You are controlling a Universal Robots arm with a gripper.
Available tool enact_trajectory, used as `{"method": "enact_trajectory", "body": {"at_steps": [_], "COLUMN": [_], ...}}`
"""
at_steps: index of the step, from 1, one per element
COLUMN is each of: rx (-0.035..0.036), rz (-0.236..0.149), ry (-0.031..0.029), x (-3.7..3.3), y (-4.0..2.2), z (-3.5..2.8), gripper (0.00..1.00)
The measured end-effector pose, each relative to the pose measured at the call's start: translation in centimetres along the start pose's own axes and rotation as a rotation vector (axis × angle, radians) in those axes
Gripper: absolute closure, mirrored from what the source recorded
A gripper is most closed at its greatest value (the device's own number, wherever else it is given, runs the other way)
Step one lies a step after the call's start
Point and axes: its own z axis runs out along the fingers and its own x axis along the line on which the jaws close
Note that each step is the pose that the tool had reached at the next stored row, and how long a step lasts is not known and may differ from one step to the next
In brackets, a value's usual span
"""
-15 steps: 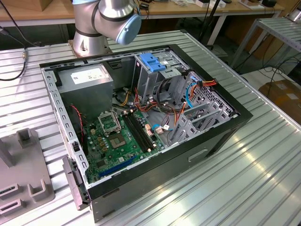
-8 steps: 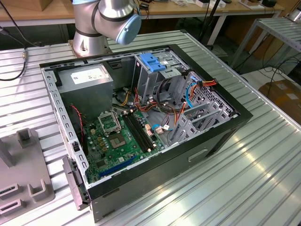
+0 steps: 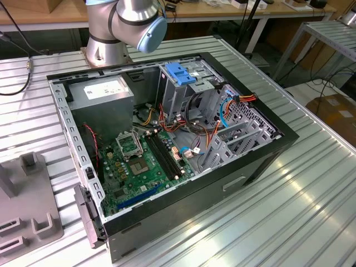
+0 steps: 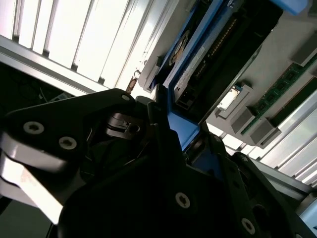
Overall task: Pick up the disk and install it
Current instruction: 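Pick up the disk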
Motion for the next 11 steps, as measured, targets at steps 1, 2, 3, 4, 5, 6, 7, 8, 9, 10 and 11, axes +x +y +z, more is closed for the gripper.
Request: {"method": "enact_trajectory", "body": {"at_steps": [1,2,3,4,5,6,7,8,9,10,11], "rx": [0.0,0.0,0.0,0.0001,0.0,-0.0002,-0.0004,-0.0008,-0.0008,-0.0009,-0.0009], "rz": [0.0,0.0,0.0,0.0,0.0,-0.004,-0.012,-0.022,-0.023,-0.023,-0.023], "ry": [0.0,0.0,0.0,0.0,0.0,0.0001,0.0002,0.0004,0.0004,0.0004,0.0004], "x": [0.0,0.0,0.0,0.0,0.0,0.0,0.0,0.01,0.01,0.01,0.01], "y": [0.0,0.0,0.0,0.0,0.0,0.0,0.01,0.0,0.0,0.0,0.0], "z": [0.0,0.0,0.01,0.01,0.01,0.01,0.02,0.02,0.02,0.02,0.02], "gripper": [0.63,0.63,0.63,0.63,0.63,0.63,0.63,0.63,0.63,0.63,0.63]}}
